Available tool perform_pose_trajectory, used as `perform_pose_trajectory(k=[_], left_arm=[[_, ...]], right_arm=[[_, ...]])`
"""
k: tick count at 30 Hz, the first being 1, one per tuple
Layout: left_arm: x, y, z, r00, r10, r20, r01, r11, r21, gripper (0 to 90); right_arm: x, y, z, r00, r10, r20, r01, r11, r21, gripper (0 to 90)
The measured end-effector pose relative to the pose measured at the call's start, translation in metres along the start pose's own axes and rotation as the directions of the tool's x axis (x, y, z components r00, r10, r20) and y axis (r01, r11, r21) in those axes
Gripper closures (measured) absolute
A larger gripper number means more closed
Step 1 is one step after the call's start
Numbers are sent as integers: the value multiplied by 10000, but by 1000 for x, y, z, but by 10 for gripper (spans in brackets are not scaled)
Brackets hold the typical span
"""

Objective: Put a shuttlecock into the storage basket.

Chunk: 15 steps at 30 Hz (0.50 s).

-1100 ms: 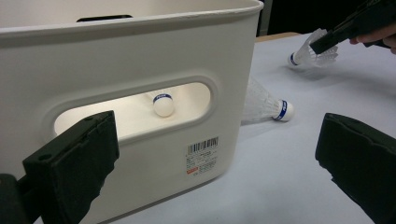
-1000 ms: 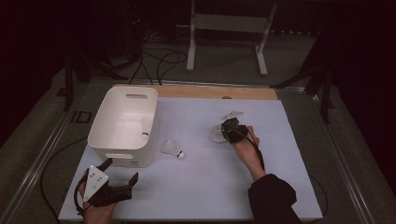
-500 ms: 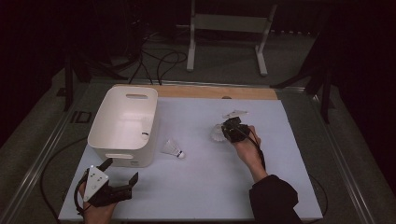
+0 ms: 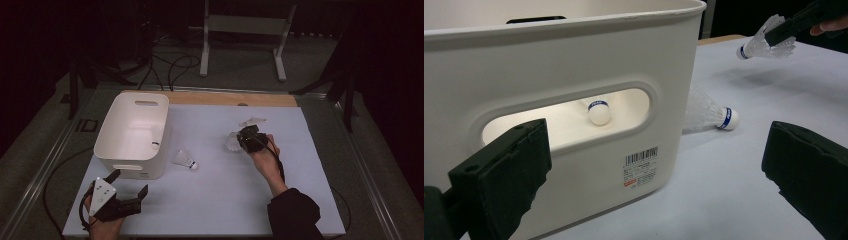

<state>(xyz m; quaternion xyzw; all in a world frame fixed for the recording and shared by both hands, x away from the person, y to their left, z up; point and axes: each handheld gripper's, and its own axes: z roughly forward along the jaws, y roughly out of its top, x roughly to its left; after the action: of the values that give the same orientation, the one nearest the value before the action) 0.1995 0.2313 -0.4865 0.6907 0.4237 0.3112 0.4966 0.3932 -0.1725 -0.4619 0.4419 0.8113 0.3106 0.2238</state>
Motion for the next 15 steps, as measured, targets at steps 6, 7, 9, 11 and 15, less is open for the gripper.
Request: perform_pose_trajectory(k=[6,7,9,11,15], left_arm=[[0,0,0,10000,-4,-1,4,10000,0,2],[0,0,0,10000,-4,-1,4,10000,-2,2],[0,0,0,10000,-4,1,4,10000,-4,2],[0,0,0,10000,-1,-4,1,10000,-1,2],[0,0,0,10000,-3,0,3,10000,0,2]], right_arm=[[1,1,-3,10000,-6,-34,6,10000,-68,889],[2,2,-4,10000,26,-27,-27,10000,-78,889],[2,2,-5,10000,-13,-21,12,9999,-105,889],[3,3,-6,10000,17,-58,-18,9999,-113,889],[4,3,-8,10000,15,-69,-16,9999,-161,889]])
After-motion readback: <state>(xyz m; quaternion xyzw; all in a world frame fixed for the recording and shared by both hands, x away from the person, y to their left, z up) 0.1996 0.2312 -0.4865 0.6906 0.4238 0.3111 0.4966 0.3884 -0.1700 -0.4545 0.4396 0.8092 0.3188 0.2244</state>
